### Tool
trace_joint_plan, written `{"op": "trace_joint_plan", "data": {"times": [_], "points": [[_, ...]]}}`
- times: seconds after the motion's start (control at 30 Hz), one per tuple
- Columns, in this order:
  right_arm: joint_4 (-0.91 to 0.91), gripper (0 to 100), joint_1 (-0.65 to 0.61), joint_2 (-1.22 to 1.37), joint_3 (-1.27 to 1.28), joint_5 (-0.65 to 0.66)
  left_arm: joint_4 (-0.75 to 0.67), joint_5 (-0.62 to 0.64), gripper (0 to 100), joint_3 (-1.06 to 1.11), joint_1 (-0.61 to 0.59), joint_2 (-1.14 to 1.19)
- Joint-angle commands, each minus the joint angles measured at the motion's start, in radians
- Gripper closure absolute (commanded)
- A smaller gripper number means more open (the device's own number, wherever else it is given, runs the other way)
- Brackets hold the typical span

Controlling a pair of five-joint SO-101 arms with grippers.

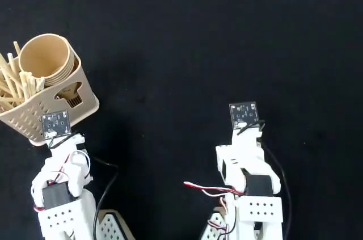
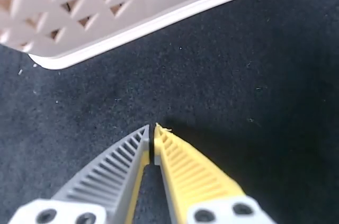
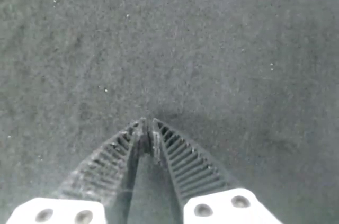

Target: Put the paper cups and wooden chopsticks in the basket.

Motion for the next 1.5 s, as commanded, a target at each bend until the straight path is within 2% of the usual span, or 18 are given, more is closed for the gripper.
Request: {"op": "trace_joint_plan", "data": {"times": [0.0, 0.8, 0.93, 1.07, 1.47], "points": [[-0.018, 98.7, -0.011, -0.005, -0.001, -0.003, 0.003, 0.000, 97, 0.018, 0.001, -0.006], [-0.017, 98.7, -0.008, -0.012, -0.001, -0.009, 0.003, 0.000, 97, 0.018, 0.001, -0.006], [0.051, 98.7, -0.011, -0.104, -0.001, -0.005, 0.003, 0.000, 97, 0.018, 0.001, -0.006], [0.232, 98.7, -0.011, -0.239, -0.007, -0.008, 0.003, 0.000, 97, 0.018, 0.001, -0.006], [0.249, 98.7, -0.009, -0.283, -0.012, -0.009, 0.003, 0.000, 97, 0.018, 0.002, -0.006]]}}
